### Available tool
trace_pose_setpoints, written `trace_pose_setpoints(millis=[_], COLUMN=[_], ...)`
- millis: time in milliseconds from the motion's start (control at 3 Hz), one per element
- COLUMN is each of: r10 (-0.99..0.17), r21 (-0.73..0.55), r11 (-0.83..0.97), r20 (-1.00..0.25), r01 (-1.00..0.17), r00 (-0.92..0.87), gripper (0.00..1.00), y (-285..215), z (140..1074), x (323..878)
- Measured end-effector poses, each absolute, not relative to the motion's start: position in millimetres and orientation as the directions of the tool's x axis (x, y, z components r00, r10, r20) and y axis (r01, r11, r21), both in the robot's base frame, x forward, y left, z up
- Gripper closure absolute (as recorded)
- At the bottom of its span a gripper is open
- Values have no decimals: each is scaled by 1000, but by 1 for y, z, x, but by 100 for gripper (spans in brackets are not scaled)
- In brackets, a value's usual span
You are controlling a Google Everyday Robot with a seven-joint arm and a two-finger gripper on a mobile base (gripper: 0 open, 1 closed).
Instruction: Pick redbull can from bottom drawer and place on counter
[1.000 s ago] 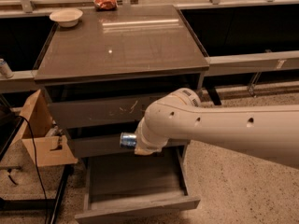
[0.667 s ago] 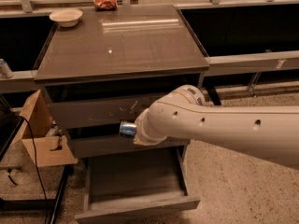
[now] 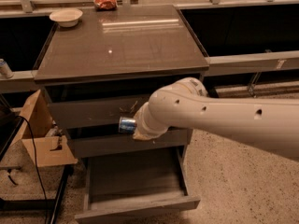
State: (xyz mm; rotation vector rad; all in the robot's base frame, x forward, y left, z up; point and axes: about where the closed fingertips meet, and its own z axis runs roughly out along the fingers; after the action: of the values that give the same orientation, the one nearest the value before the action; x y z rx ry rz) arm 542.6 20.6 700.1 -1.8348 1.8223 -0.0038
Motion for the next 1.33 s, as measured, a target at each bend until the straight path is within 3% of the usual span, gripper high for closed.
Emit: trace_pose_setpoints(millis=[667,1333], r10=[-907,-913], r21=[-262,-277], r11=[-37,-83], r20=[-397,-363], r01=[-964,-957], r00=[142,185], gripper=[100,100], y=[9,11], z=[765,812], x=[600,592])
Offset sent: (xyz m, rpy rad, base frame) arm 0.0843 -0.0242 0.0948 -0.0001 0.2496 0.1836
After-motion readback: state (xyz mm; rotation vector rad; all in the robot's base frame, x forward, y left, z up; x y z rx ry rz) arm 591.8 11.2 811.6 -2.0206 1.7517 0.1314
